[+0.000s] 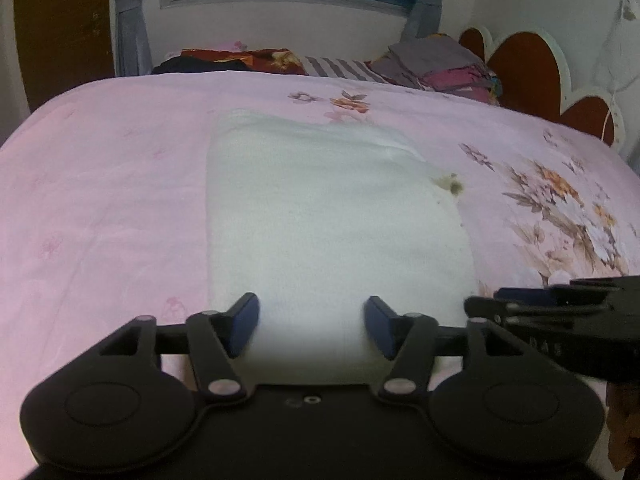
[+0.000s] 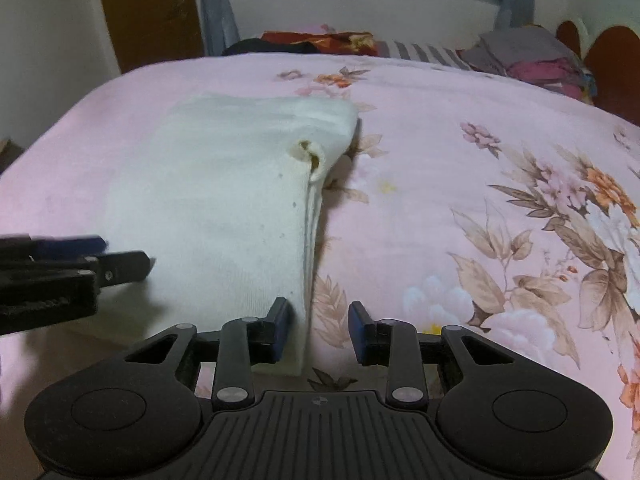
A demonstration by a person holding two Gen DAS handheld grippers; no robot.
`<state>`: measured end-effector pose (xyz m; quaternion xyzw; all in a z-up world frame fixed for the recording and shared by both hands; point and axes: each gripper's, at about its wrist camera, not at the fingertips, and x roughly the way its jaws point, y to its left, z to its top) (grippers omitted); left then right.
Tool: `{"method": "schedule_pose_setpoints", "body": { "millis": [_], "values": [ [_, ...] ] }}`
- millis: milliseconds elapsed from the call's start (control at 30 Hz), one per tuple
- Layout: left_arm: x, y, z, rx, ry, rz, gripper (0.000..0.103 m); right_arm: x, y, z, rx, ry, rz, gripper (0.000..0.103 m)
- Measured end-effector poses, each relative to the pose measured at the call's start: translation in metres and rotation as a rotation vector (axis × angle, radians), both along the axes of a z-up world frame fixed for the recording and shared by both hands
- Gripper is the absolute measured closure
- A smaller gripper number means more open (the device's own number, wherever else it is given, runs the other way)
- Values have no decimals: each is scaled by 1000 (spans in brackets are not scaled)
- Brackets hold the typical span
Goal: Fold small clothes
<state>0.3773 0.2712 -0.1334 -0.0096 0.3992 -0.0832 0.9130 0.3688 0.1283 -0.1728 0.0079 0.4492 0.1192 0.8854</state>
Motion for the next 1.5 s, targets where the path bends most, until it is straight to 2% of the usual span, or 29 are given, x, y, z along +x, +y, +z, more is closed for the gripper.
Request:
{"method": "schedule_pose_setpoints", "body": {
  "millis": [33,67,100,167,200,300,400,433,467,500,567,667,733,767,933,1000,1100,1267,1333,1500],
  "values": [
    [0,-3,1,15,1,-3,40,2,-3,-1,20,10,-13,72],
    [0,-4,2,21,7,-4,30,4,-4,-1,29,21,-21,72],
    [-1,-4,4,14,12,2,24,4,-3,0,24,24,-17,72],
    [-4,-2,8,-11,15,48,4,3,-2,0,15,16,-6,72],
    [-5,0,10,-20,18,75,0,3,-4,-1,22,16,-7,72],
    [-10,3,15,-20,39,131,1,3,-6,-1,41,20,-7,71],
    [-14,1,16,38,81,184,1,5,-9,0,56,28,-1,69],
    [-17,1,17,53,92,198,1,6,-11,1,66,30,-1,65],
    [-22,1,21,63,86,209,1,6,-13,3,68,33,-16,51],
    [-29,1,25,63,70,217,1,5,-17,7,70,38,-37,44],
    [-46,-1,36,65,39,224,1,-7,-29,20,118,19,-60,44],
    [-75,-8,54,86,12,219,1,-38,-44,44,155,-27,-53,42],
    [-99,-14,67,77,-19,217,1,-62,-53,60,168,-53,-29,34],
    [-113,-18,75,71,-35,210,0,-75,-58,68,169,-63,-19,26],
    [-178,-46,109,137,-90,195,0,-137,-72,106,184,-123,36,23],
    [-201,-56,120,155,-96,180,0,-162,-78,119,183,-136,47,18],
    [-236,-64,135,146,-93,215,0,-200,-88,139,167,-176,47,9],
    [-281,-68,158,129,-157,300,1,-252,-99,176,147,-261,20,0],
    [-293,-66,165,110,-166,311,1,-270,-100,189,132,-300,10,0],
    [-312,-69,179,138,-184,329,1,-303,-94,212,56,-369,-7,0]
  ]
}}
